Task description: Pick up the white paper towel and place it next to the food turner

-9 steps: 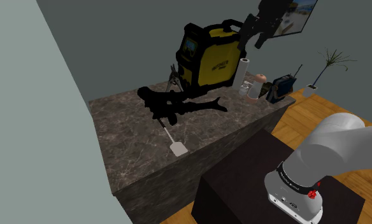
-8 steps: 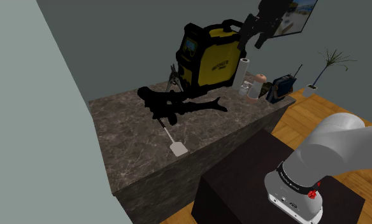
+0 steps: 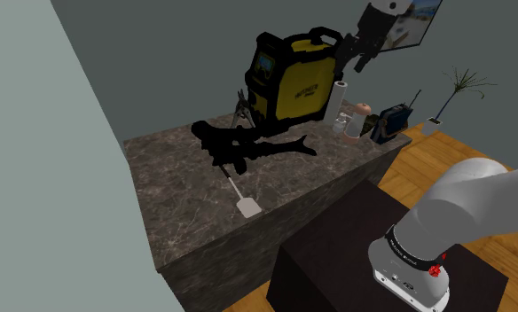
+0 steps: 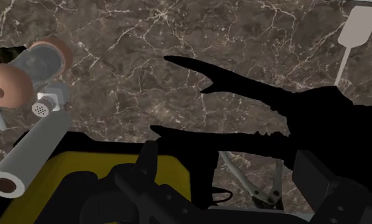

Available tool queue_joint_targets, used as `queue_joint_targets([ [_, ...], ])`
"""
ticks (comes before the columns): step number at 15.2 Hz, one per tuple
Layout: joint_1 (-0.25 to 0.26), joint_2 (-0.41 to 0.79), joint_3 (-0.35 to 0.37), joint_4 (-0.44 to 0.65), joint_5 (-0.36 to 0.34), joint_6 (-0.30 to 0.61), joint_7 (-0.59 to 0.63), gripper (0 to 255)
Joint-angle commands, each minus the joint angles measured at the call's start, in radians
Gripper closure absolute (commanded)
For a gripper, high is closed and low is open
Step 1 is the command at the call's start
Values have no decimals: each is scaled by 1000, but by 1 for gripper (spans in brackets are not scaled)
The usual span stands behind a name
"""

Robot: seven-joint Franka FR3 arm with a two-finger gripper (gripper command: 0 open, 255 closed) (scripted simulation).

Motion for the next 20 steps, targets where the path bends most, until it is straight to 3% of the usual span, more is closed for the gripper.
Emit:
queue_joint_targets([
  [1, -8, 36, -32, -1, -14, 36, -39, 0],
  [11, -29, 285, -211, 71, -36, 207, -252, 0],
  [20, -35, 585, -359, 244, 66, 311, -480, 0],
])
